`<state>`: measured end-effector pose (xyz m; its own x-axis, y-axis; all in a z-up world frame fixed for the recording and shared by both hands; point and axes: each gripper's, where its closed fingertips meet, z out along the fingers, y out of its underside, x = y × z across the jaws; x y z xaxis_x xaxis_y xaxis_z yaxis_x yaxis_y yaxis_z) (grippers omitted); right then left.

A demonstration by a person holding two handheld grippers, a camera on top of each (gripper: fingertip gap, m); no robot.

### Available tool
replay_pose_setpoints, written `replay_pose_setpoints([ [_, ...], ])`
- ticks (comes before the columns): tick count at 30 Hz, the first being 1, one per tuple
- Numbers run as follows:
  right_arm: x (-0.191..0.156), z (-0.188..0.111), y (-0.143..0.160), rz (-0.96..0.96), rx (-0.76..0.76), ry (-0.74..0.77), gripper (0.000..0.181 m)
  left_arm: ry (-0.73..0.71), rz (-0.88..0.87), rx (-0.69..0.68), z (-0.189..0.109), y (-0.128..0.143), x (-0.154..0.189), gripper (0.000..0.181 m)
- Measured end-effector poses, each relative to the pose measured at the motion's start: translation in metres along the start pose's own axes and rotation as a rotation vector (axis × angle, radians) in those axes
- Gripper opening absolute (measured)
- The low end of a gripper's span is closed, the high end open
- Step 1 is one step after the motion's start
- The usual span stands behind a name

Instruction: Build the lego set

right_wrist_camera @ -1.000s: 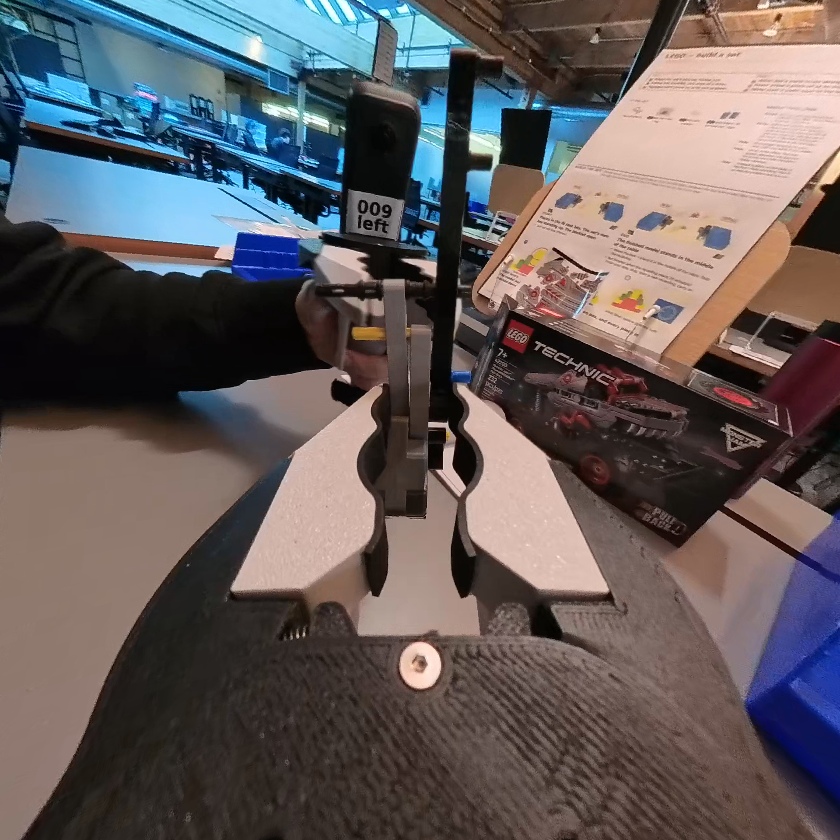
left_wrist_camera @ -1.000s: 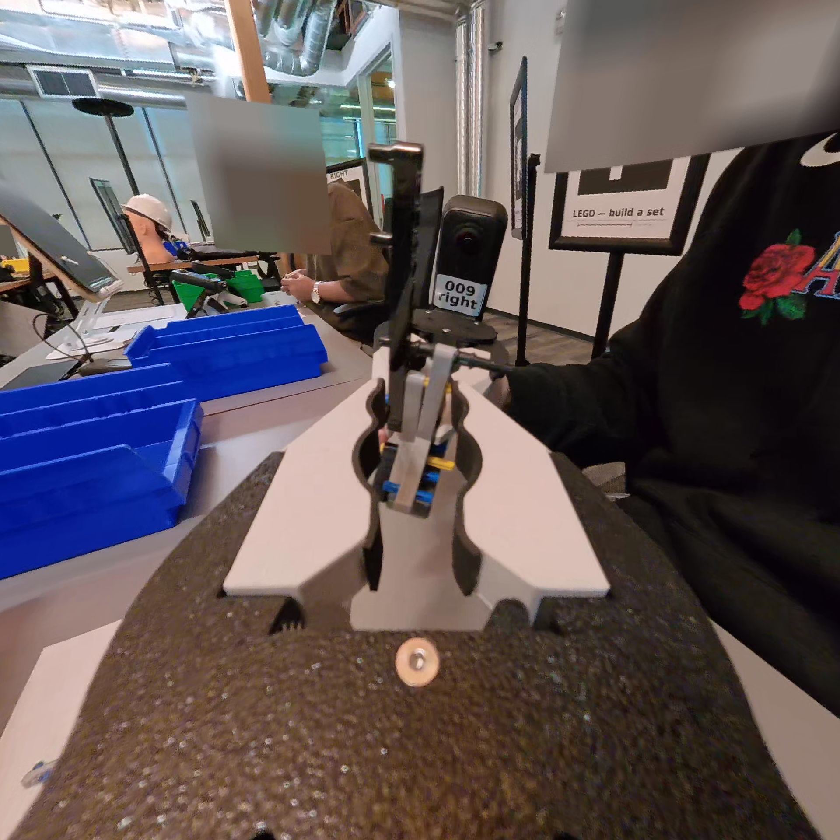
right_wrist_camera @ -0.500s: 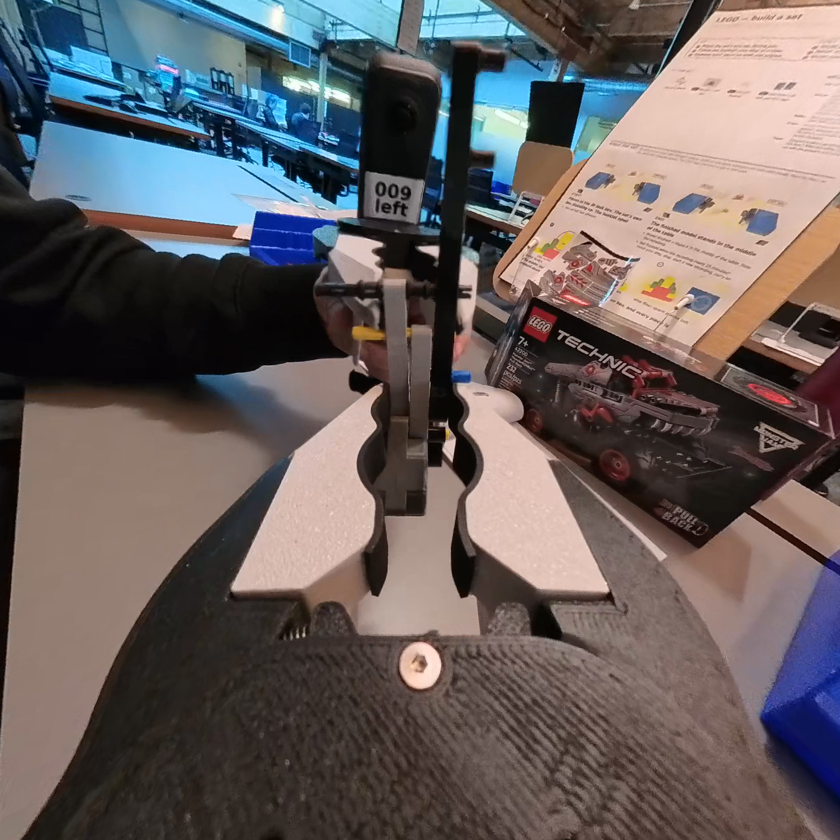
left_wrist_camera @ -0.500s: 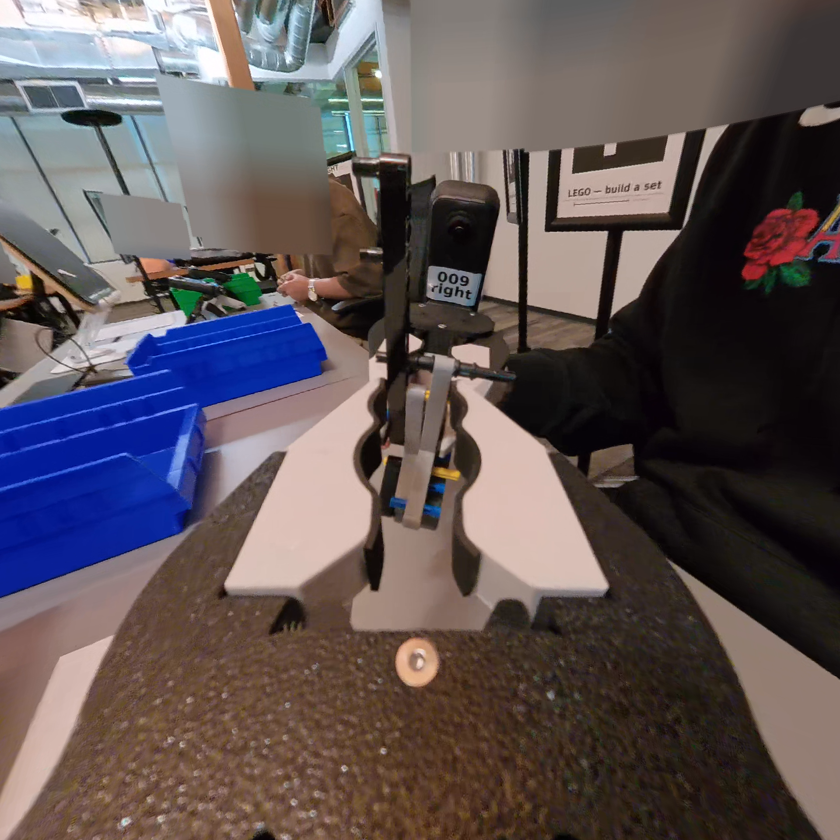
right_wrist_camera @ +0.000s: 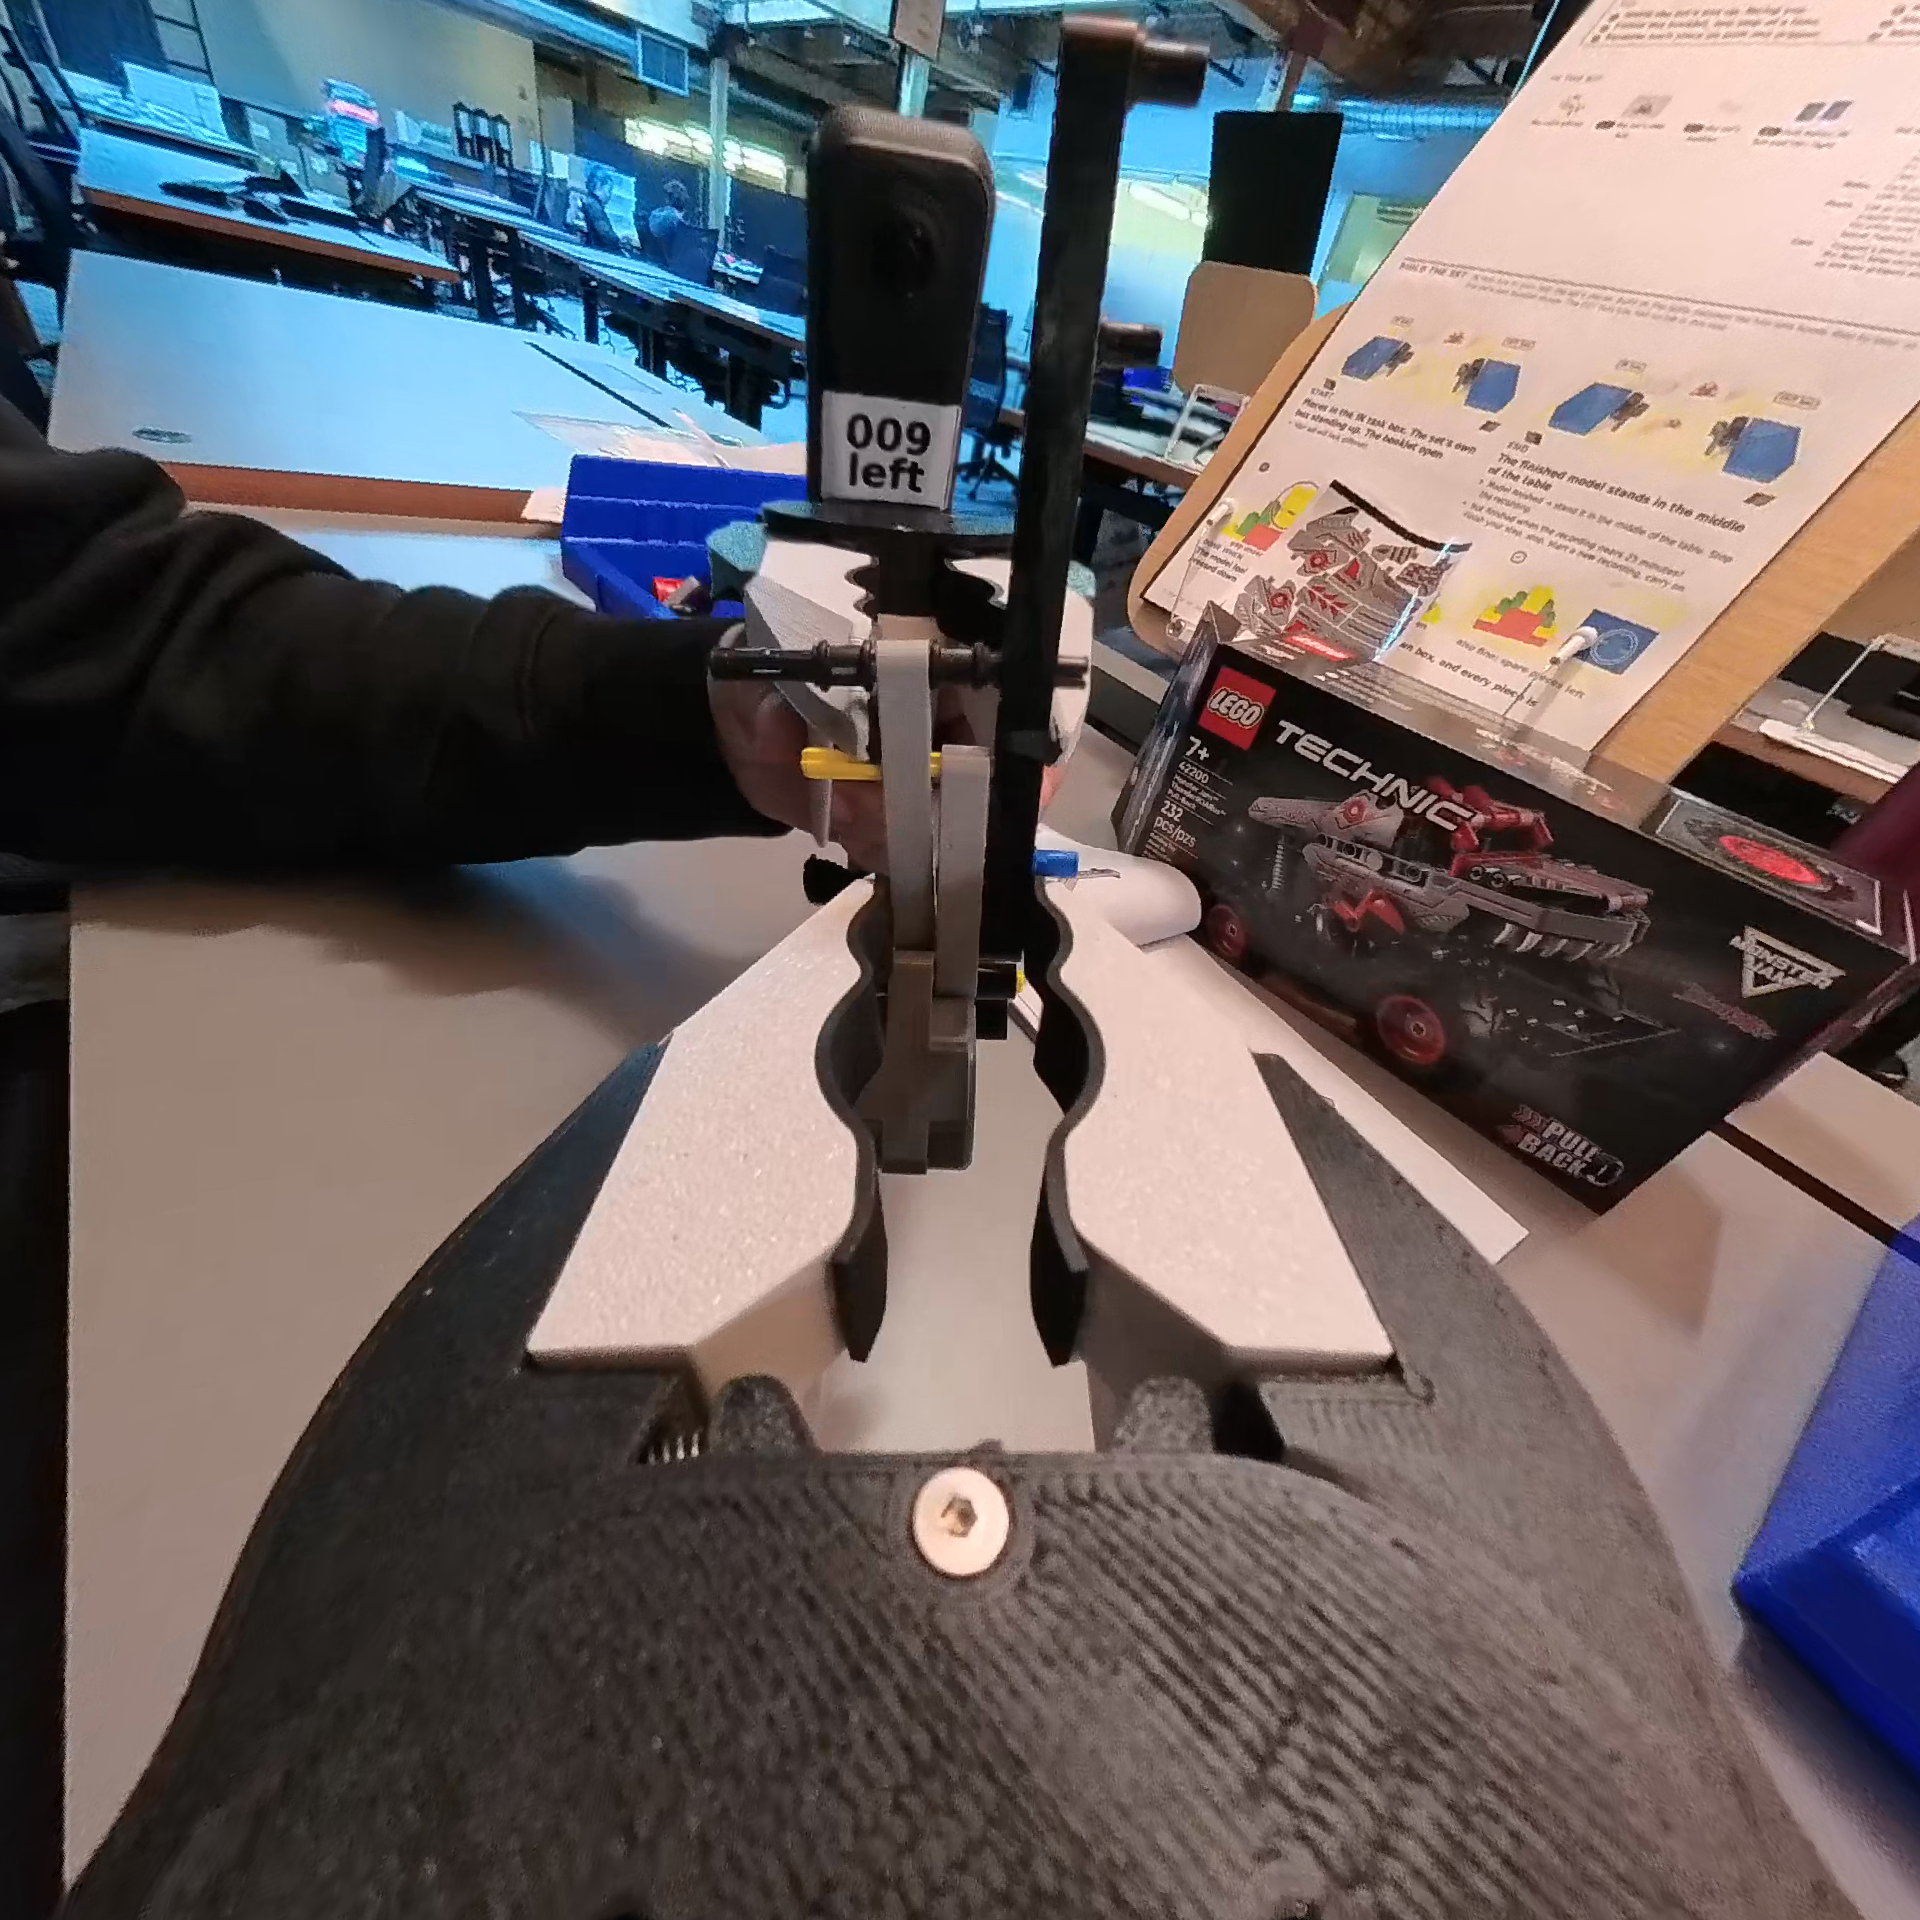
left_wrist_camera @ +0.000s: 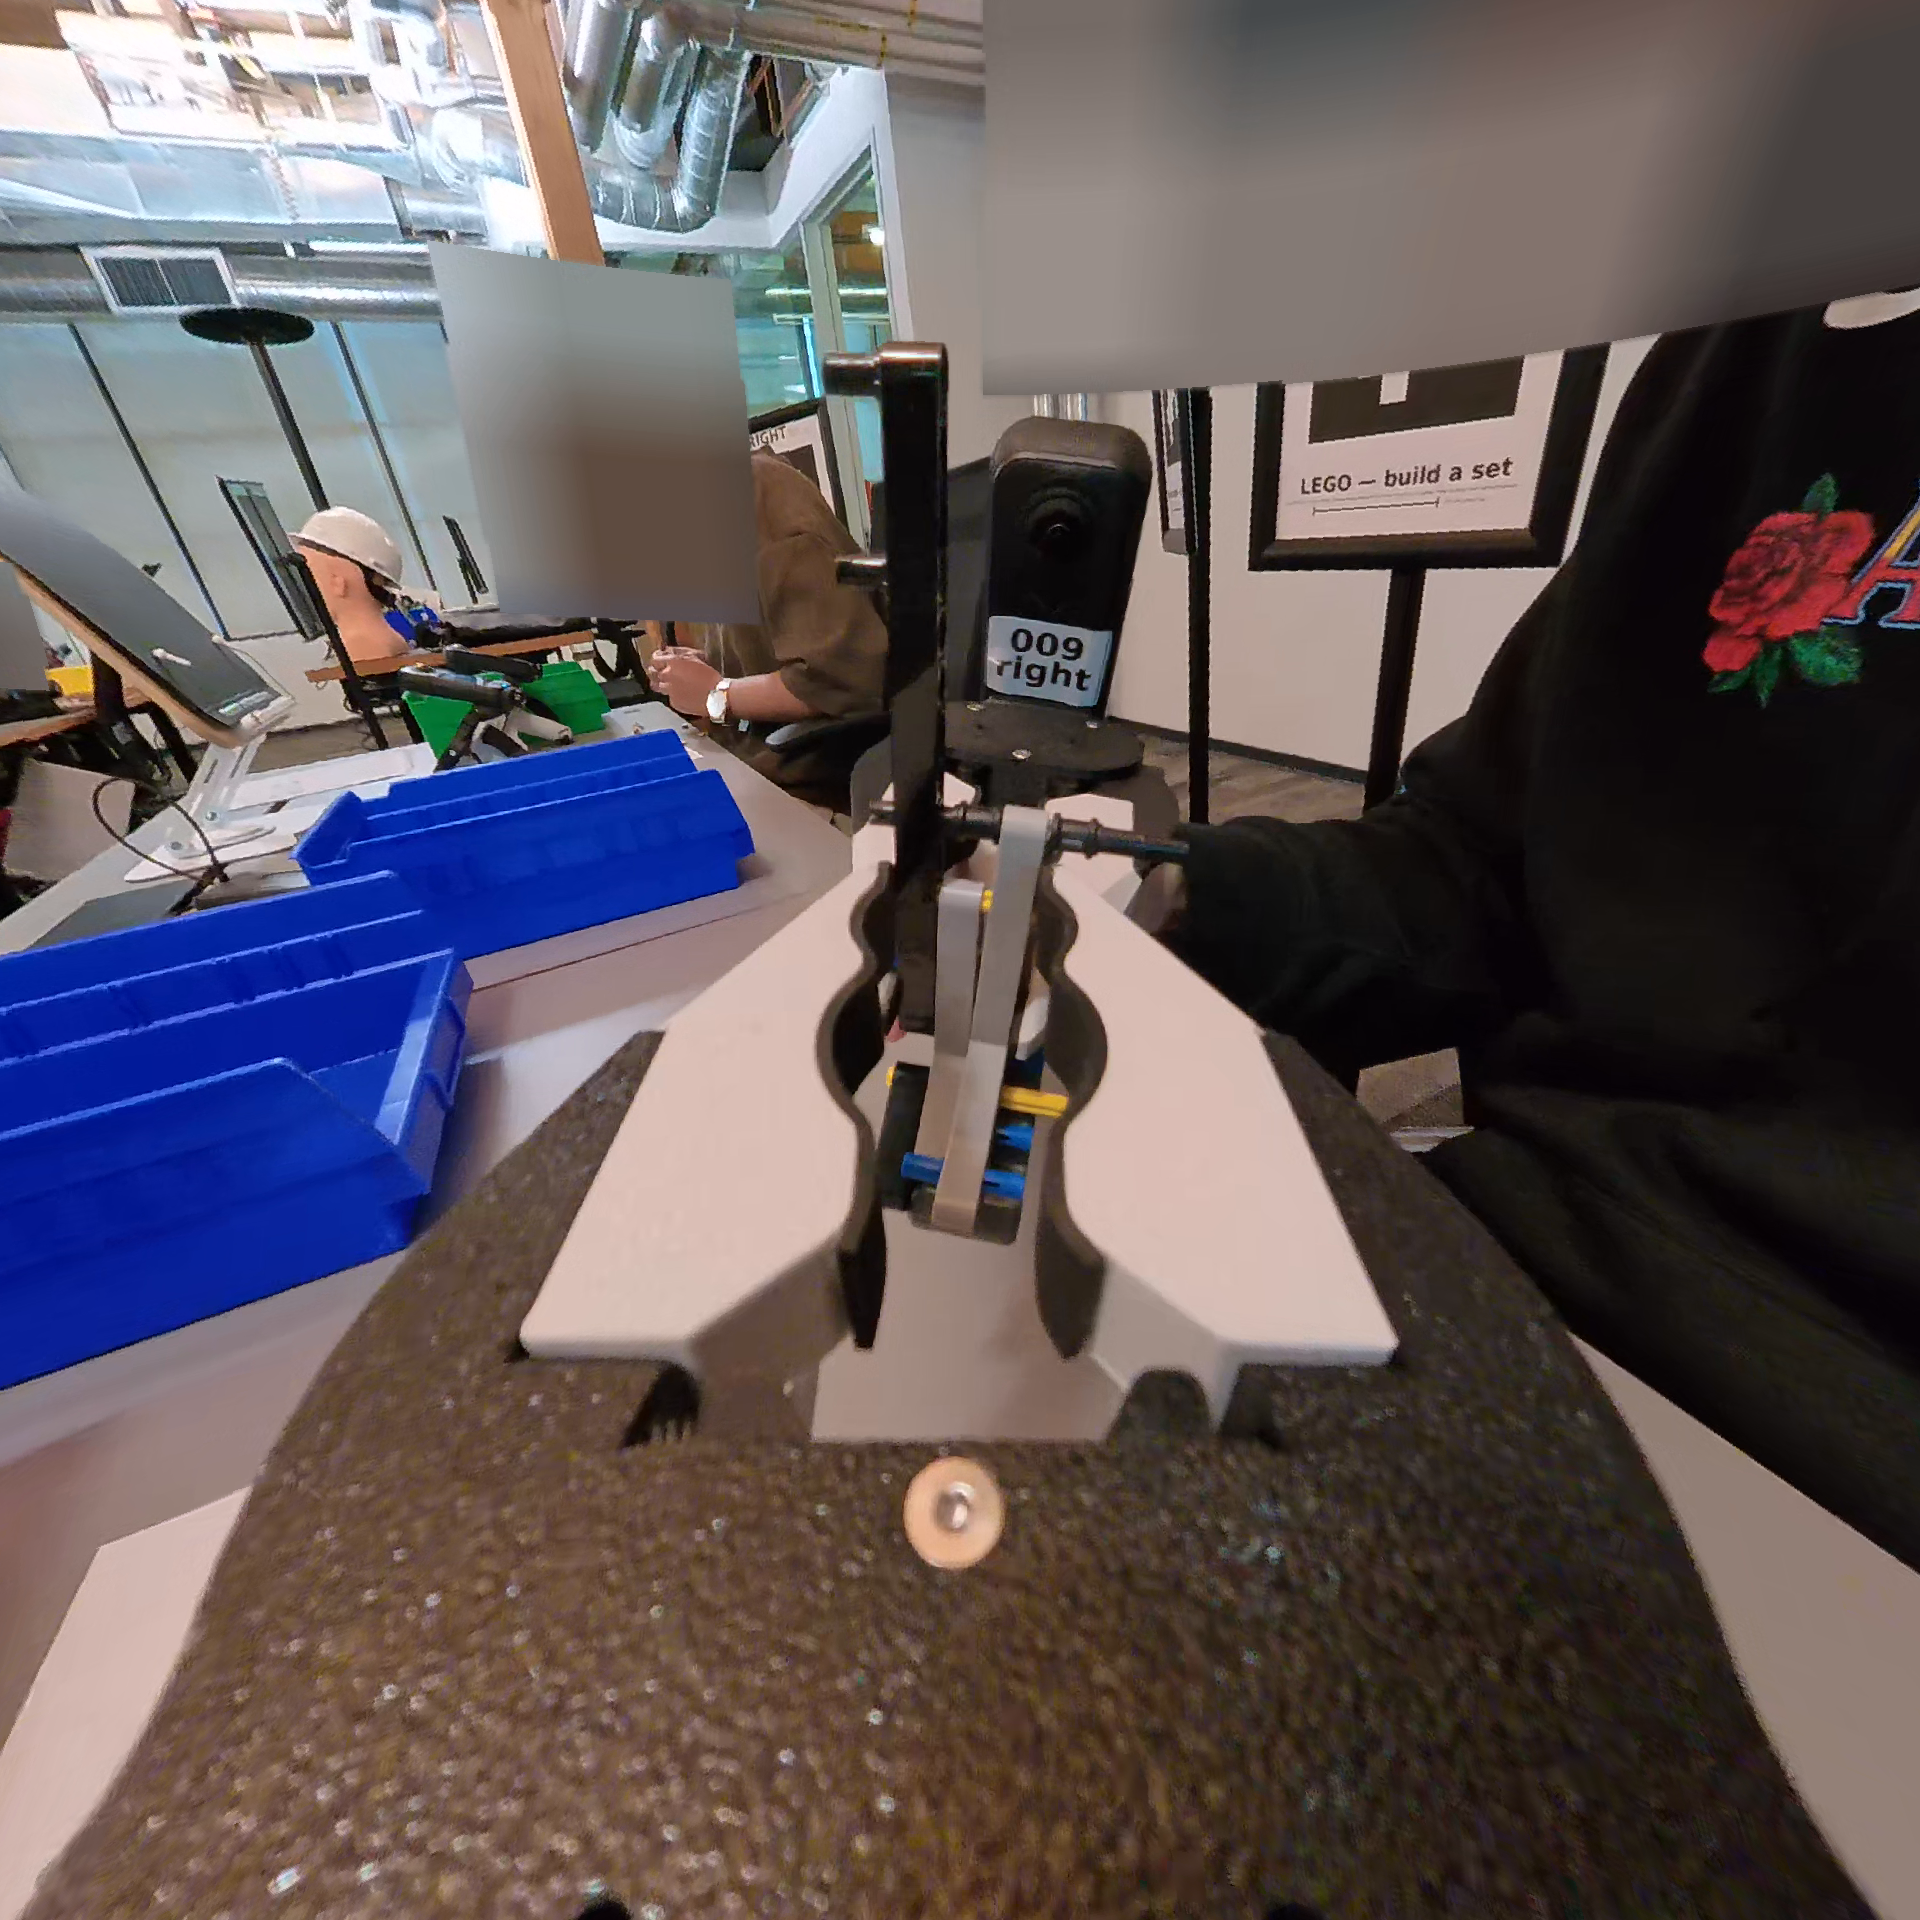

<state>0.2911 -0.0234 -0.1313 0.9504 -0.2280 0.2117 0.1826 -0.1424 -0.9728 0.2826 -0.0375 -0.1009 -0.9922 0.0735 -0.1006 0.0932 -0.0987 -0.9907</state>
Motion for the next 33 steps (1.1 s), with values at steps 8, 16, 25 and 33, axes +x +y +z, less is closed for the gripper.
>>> replay_pose_setpoints([
  [8, 0.005, -0.001, -0.002, -0.002, -0.005, 0.030, 0.023, -0.007, -0.047, 0.060, 0.002, -0.002, -0.004, 0.023],
  [16, 0.009, 0.004, -0.022, -0.073, 0.047, 0.168, 0.025, 0.019, -0.110, 0.232, -0.007, -0.024, -0.005, 0.023],
  [25, 0.025, 0.007, -0.021, -0.148, -0.003, 0.381, 0.033, -0.112, -0.178, 0.228, -0.004, -0.025, -0.024, 0.023],
  [33, 0.043, -0.003, -0.018, -0.170, -0.054, 0.510, 0.025, -0.281, -0.228, 0.169, 0.007, -0.022, -0.039, 0.023],
])
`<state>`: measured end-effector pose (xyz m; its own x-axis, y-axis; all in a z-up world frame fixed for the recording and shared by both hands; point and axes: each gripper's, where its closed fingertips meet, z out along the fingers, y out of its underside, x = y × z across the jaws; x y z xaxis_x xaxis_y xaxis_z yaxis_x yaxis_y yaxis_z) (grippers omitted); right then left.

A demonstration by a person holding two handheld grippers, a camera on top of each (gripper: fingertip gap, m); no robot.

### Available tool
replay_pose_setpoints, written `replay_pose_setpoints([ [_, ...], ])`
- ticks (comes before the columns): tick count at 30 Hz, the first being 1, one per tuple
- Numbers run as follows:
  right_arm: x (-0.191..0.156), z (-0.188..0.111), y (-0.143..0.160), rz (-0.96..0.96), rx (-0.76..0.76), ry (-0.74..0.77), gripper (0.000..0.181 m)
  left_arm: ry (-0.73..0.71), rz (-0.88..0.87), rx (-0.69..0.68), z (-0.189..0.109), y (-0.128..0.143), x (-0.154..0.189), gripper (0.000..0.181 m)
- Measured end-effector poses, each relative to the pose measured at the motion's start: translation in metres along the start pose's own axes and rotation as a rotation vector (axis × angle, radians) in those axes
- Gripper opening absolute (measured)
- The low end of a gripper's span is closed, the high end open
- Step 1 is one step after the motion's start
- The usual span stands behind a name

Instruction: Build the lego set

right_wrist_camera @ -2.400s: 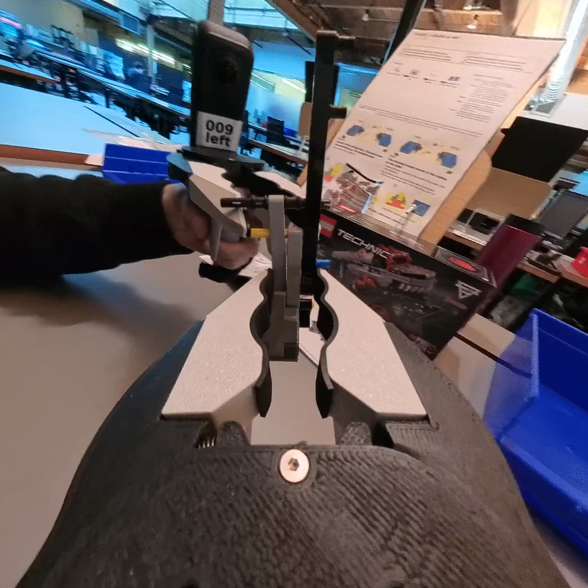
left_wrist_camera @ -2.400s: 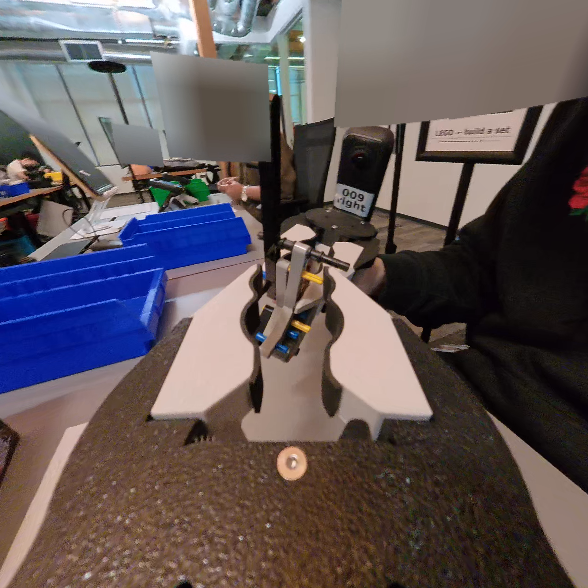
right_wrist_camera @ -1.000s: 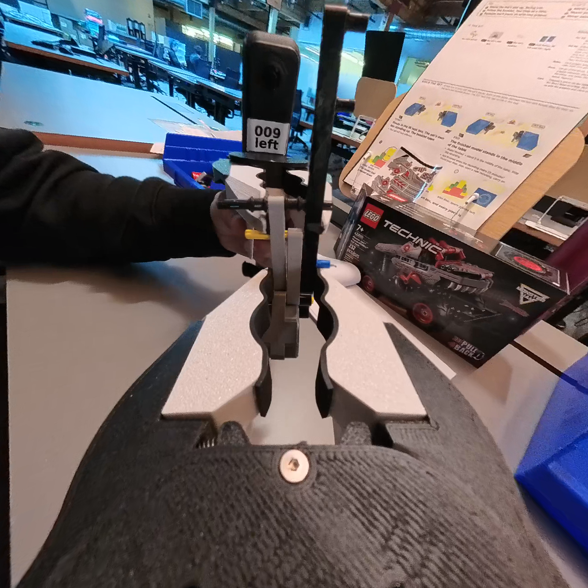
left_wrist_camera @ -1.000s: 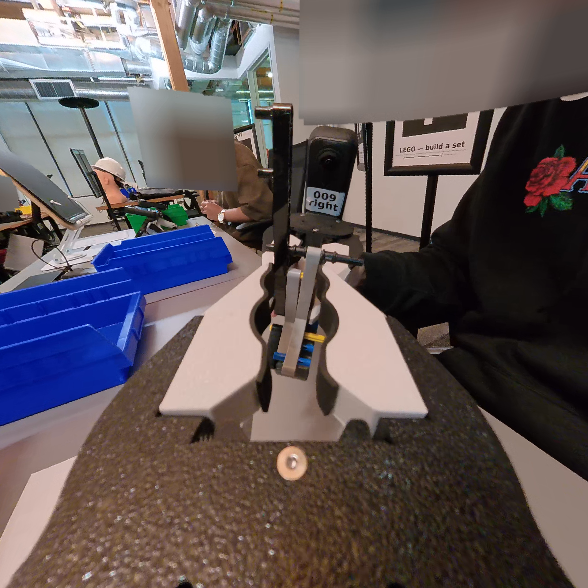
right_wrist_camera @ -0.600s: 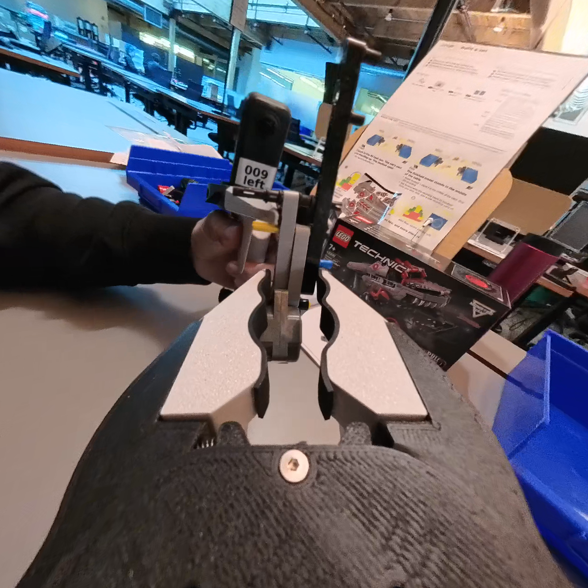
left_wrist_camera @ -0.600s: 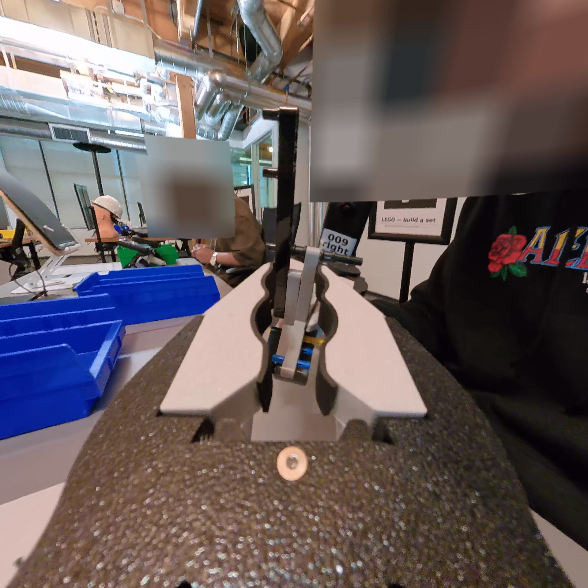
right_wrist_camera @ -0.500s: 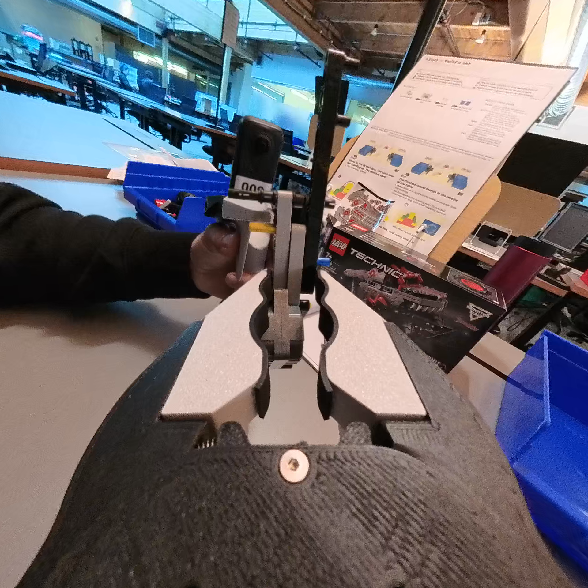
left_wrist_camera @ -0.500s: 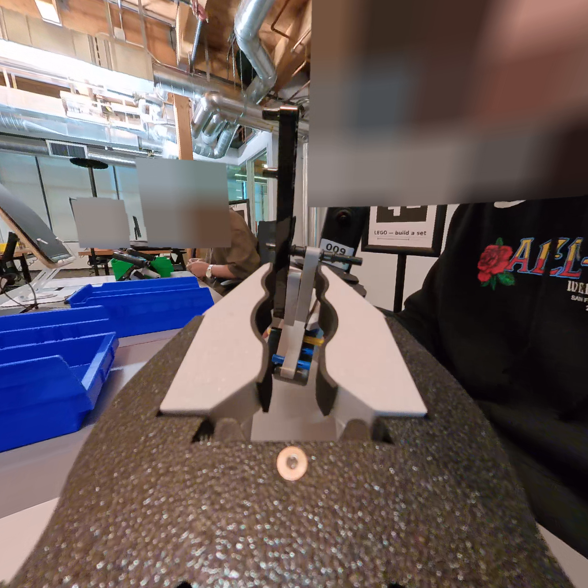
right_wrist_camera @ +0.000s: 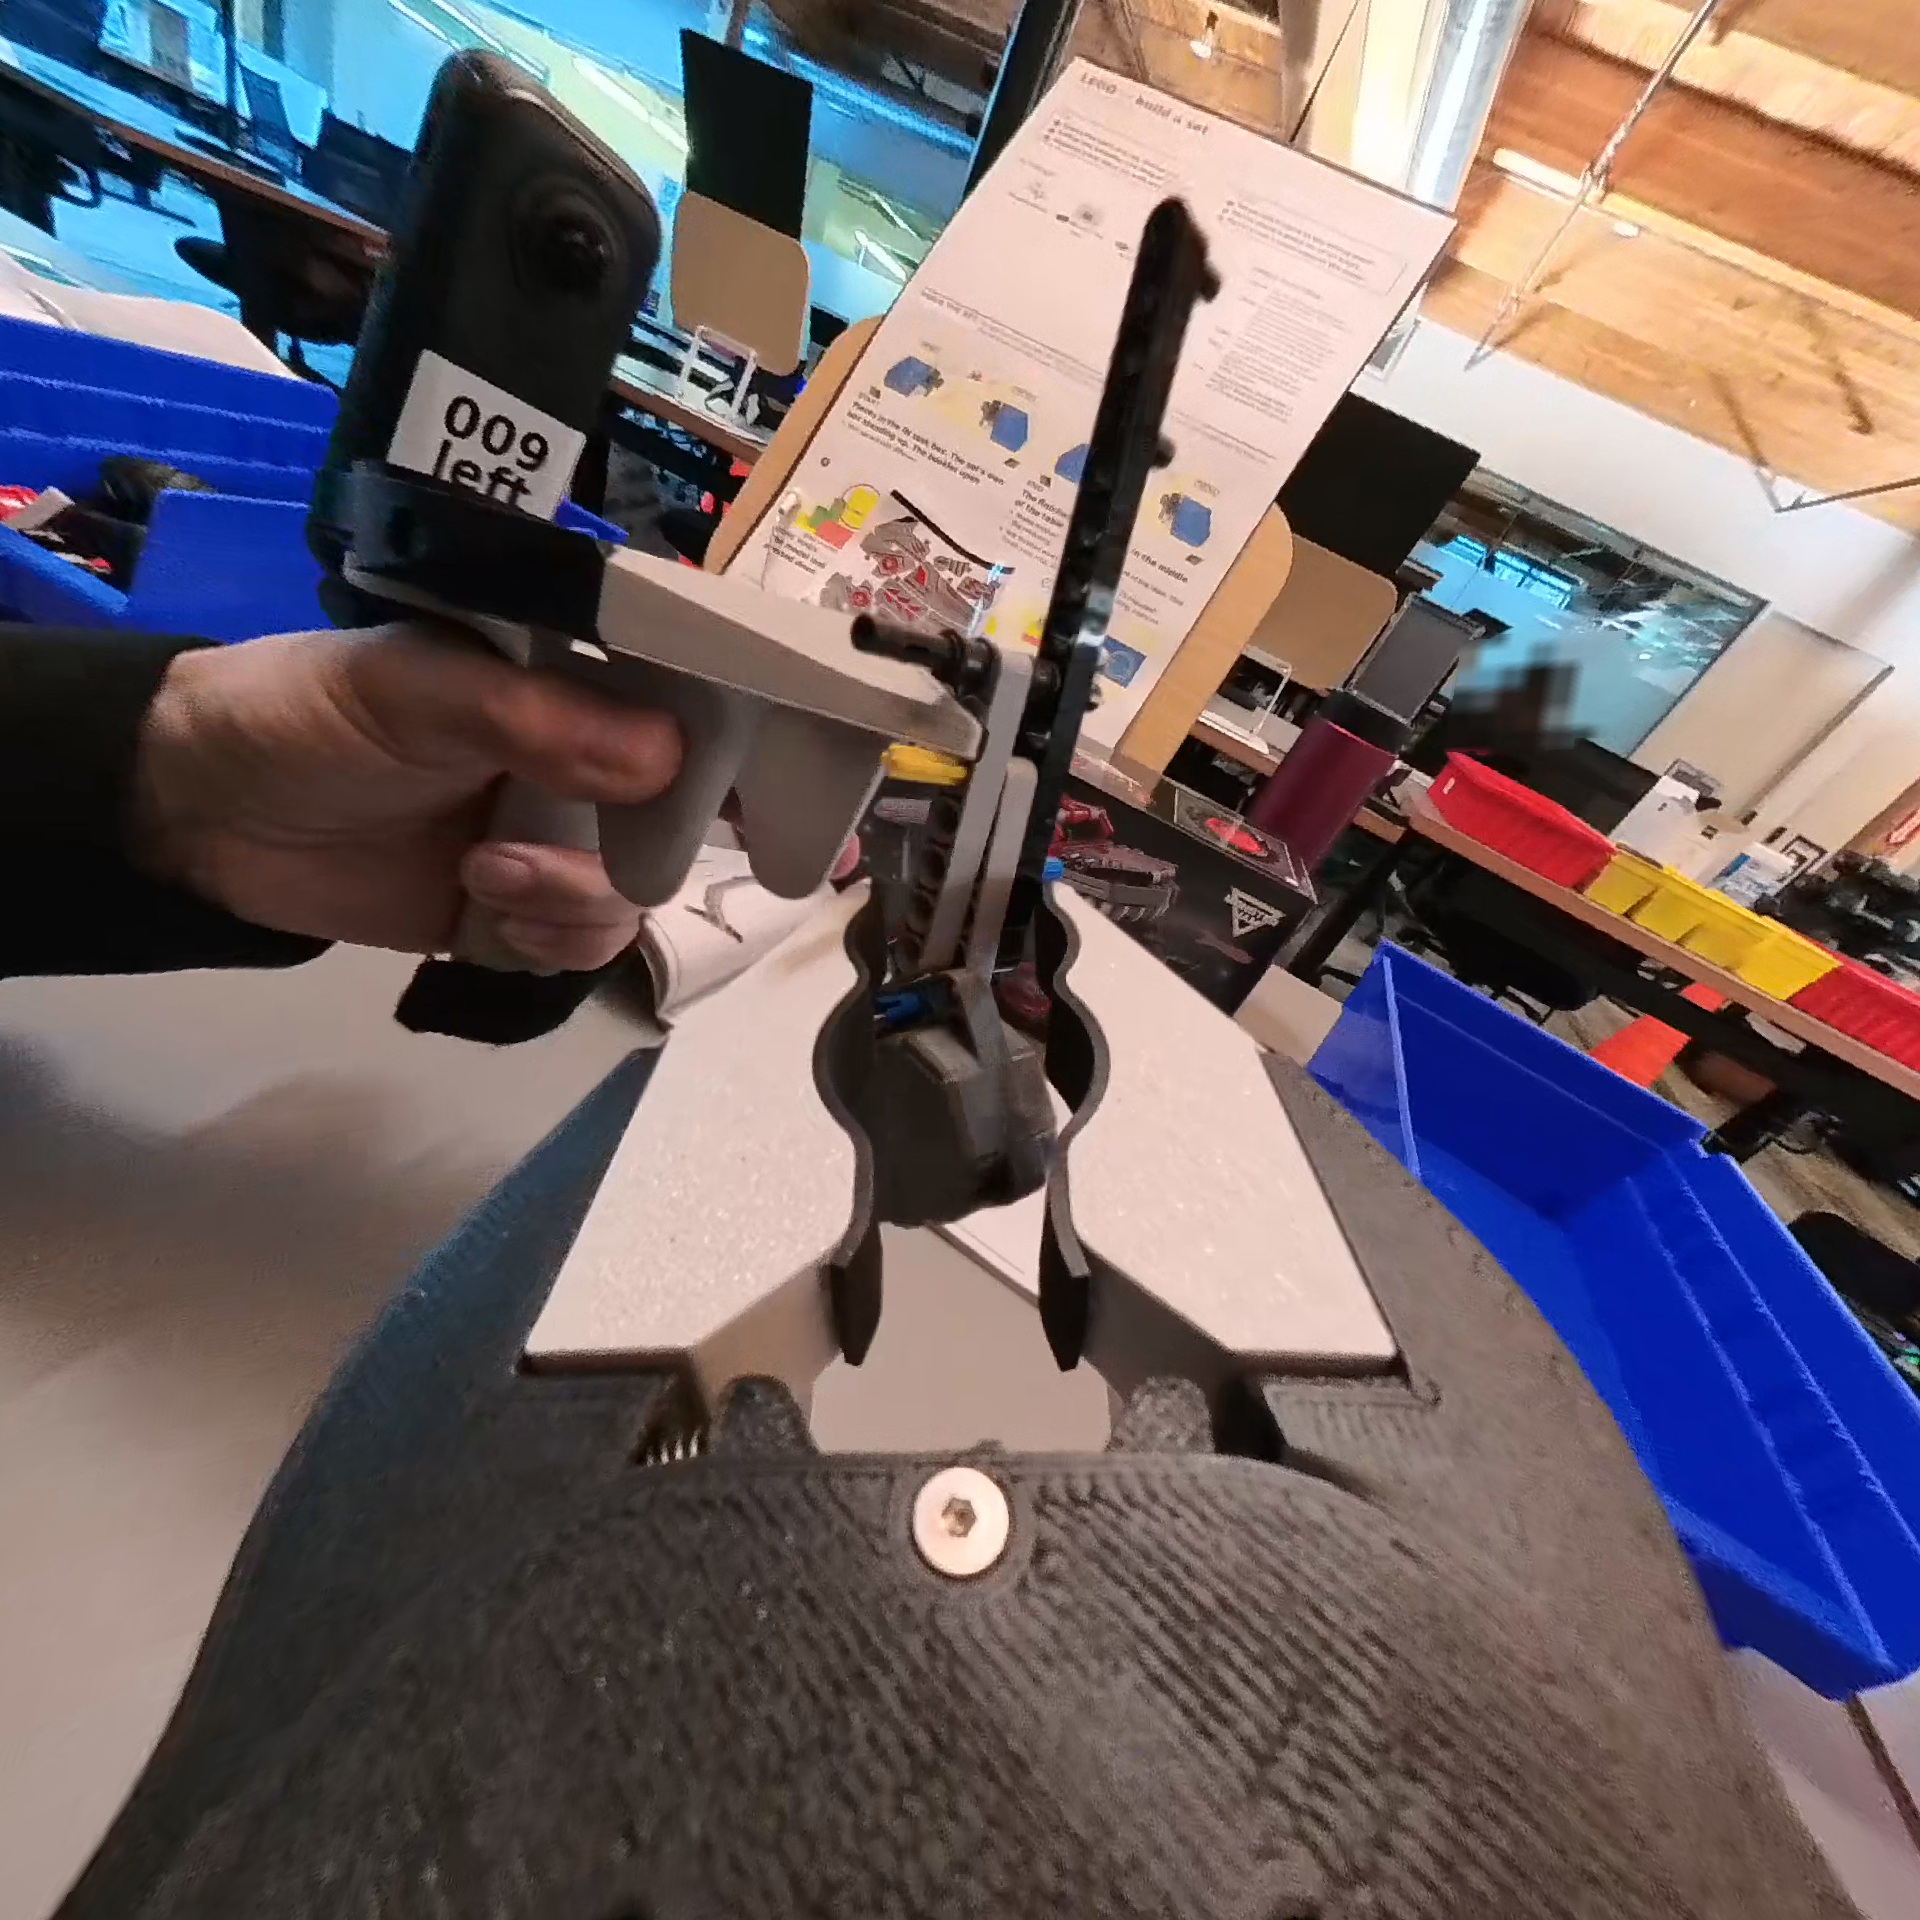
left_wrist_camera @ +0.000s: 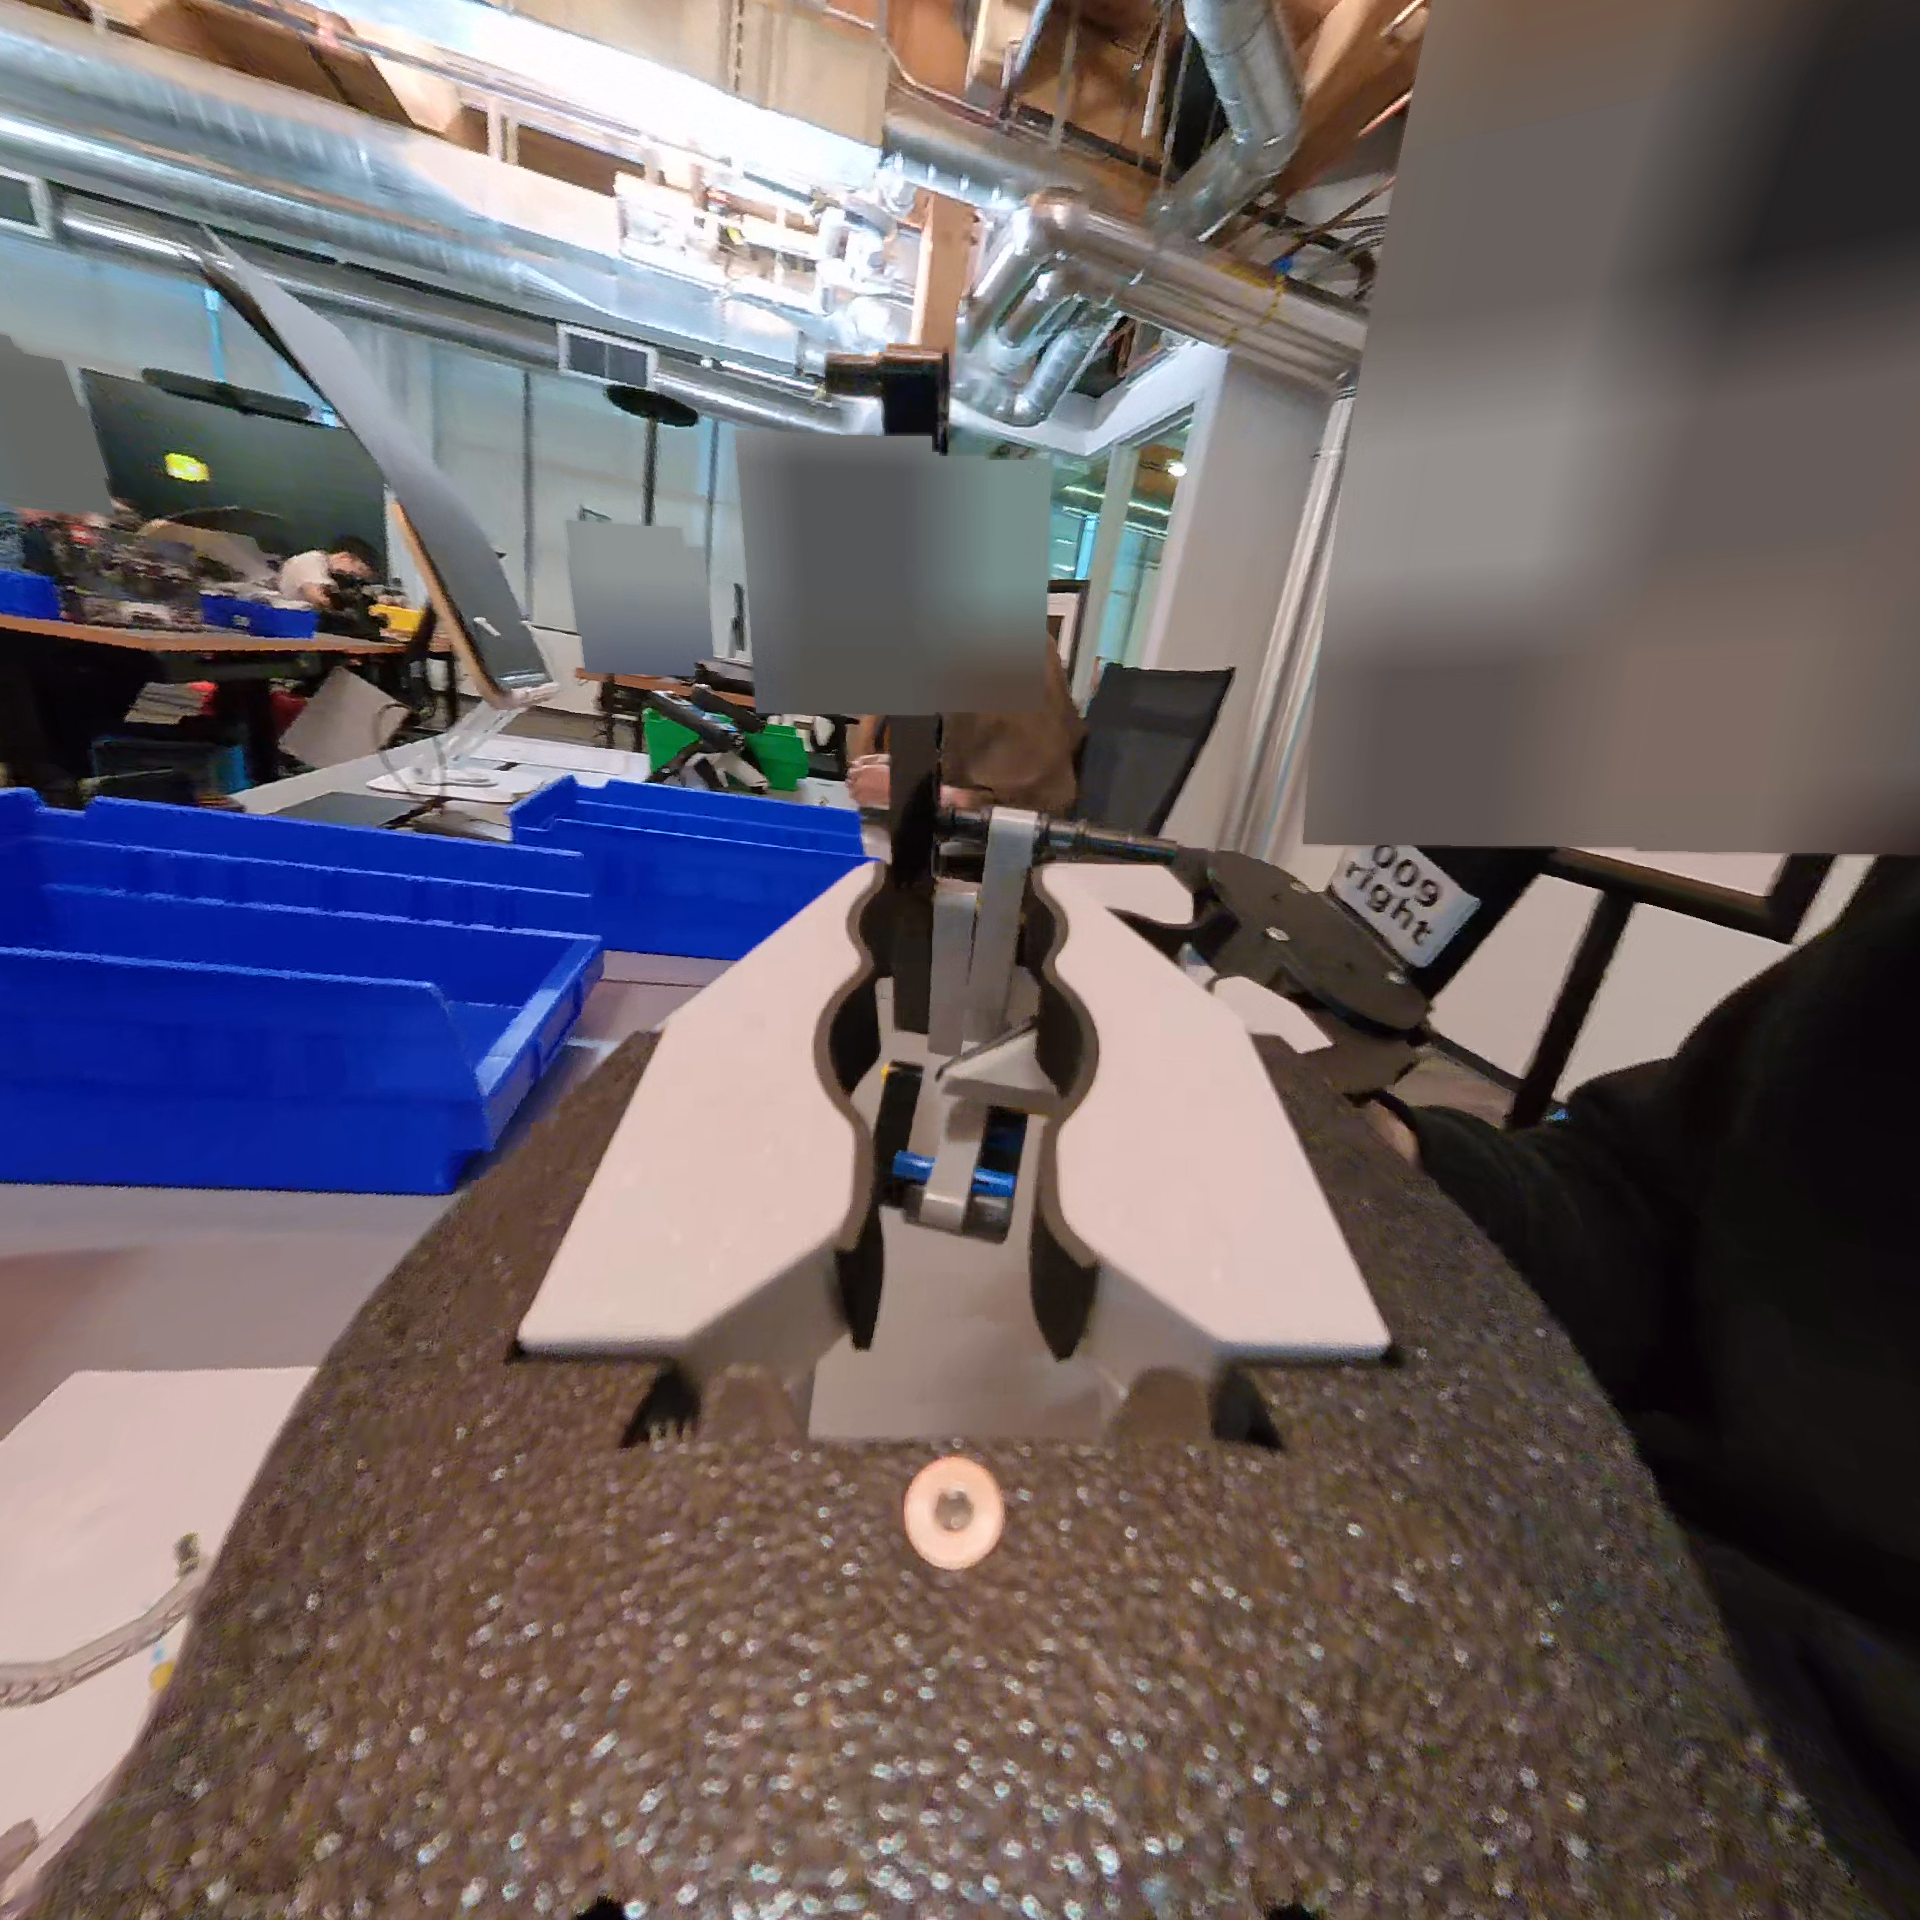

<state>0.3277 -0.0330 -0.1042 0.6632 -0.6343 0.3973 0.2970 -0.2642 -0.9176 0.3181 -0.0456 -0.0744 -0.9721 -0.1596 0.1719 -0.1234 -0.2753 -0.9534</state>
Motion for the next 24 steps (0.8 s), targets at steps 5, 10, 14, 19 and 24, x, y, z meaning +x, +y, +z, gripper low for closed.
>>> replay_pose_setpoints([
  [5, 0.007, -0.002, 0.000, 0.013, -0.013, 0.018, 0.020, -0.086, 0.113, -0.014, 0.004, 0.000, -0.001, 0.023],
  [10, 0.007, -0.002, 0.001, -0.089, -0.053, 0.042, 0.020, -0.112, 0.214, -0.024, 0.005, 0.001, 0.001, 0.023],
  [14, 0.007, -0.001, 0.010, -0.182, -0.118, 0.052, 0.018, -0.112, 0.249, -0.072, 0.003, 0.008, -0.004, 0.023],
  [19, 0.004, 0.001, 0.016, -0.240, -0.159, 0.044, 0.011, -0.110, 0.278, -0.105, 0.001, 0.012, -0.007, 0.024],
  [24, 0.001, 0.001, 0.015, -0.251, -0.149, 0.045, 0.010, -0.075, 0.250, -0.112, -0.002, 0.013, -0.008, 0.024],
])
